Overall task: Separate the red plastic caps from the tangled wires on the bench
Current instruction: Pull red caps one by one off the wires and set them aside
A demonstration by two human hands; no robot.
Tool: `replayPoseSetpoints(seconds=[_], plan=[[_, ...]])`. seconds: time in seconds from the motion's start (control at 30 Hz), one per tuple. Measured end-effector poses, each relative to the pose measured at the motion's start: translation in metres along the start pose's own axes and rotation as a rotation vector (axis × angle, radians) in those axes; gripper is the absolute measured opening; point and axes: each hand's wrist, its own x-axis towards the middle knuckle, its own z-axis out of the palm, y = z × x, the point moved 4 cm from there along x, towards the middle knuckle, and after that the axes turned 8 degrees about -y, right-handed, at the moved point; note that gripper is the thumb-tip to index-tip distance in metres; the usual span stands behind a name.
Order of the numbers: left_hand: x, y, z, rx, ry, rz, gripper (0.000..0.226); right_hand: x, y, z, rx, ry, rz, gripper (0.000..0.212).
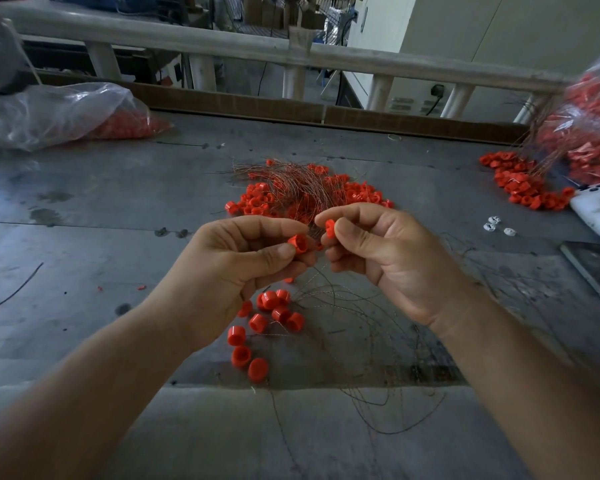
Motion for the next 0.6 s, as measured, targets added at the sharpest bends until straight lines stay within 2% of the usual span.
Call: replayPoseSetpoints(seconds=[0.27,0.5,0.6], plan=[[-0.001,0.001,-0.001,0.097,0.034,0.052,0.024,-0.002,-0.002,0.007,-0.171,0.014,-0.098,0.019],[0.000,-0.001,-0.002,0.170,0.066,0.067,0.018,-0.005,-0.007,0.014,-0.571,0.111,-0.261,0.022],[0.000,-0.002,-0.002,0.187,0.061,0.068,0.018,-0.006,-0.006,0.017,-0.625,0.146,-0.309,0.025]])
